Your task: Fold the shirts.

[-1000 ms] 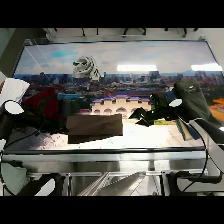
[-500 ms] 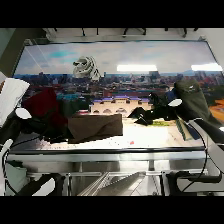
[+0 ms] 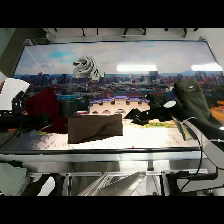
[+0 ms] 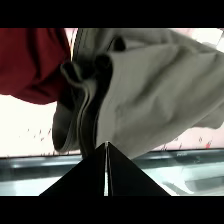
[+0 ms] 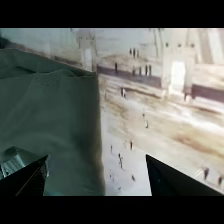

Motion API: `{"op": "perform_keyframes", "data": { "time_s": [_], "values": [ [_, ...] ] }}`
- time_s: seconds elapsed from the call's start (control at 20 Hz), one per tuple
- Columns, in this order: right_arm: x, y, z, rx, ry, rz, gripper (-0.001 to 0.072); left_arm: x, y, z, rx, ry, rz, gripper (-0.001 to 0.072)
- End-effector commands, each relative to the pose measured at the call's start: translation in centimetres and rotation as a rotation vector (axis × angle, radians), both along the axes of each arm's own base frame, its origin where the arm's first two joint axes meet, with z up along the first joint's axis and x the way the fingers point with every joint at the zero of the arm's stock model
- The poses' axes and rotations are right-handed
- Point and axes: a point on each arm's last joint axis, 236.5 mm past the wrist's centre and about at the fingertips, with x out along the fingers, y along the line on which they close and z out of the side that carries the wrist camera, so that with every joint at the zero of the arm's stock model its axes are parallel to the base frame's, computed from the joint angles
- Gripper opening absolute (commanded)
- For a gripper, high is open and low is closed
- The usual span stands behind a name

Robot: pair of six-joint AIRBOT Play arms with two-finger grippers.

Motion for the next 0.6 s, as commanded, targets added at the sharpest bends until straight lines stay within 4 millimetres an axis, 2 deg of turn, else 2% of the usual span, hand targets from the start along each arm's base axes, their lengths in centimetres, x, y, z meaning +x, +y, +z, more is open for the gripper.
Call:
{"op": "perform_keyframes", "data": {
  "time_s": [0.0,0.1,0.3,0.45,0.5,0.55],
  "values": [
    [-0.9,2.0,-2.1,-0.011,0.001,0.068,0.0711,2.5,0.1,3.3,0.021,-0.067,-0.031,0.0011],
    [-0.8,3.9,-2.2,0.032,-0.001,0.081,0.0711,2.9,-0.7,3.9,0.014,-0.043,-0.083,0.0011],
    [-0.5,8.4,-0.8,0.105,-0.030,0.124,0.0711,3.7,-2.4,4.4,0.004,-0.008,-0.171,0.0011],
    [0.3,10.7,-0.5,0.106,-0.057,0.117,0.0702,4.5,-3.9,4.5,0.004,-0.011,-0.221,0.0011],
    [0.5,10.7,-0.9,0.093,-0.040,0.092,0.0656,4.6,-4.3,4.5,0.005,-0.010,-0.235,0.0011],
    [0.5,10.7,-1.4,0.089,-0.019,0.083,0.0420,4.5,-4.7,4.3,0.003,-0.007,-0.247,0.0011]
  ]
}}
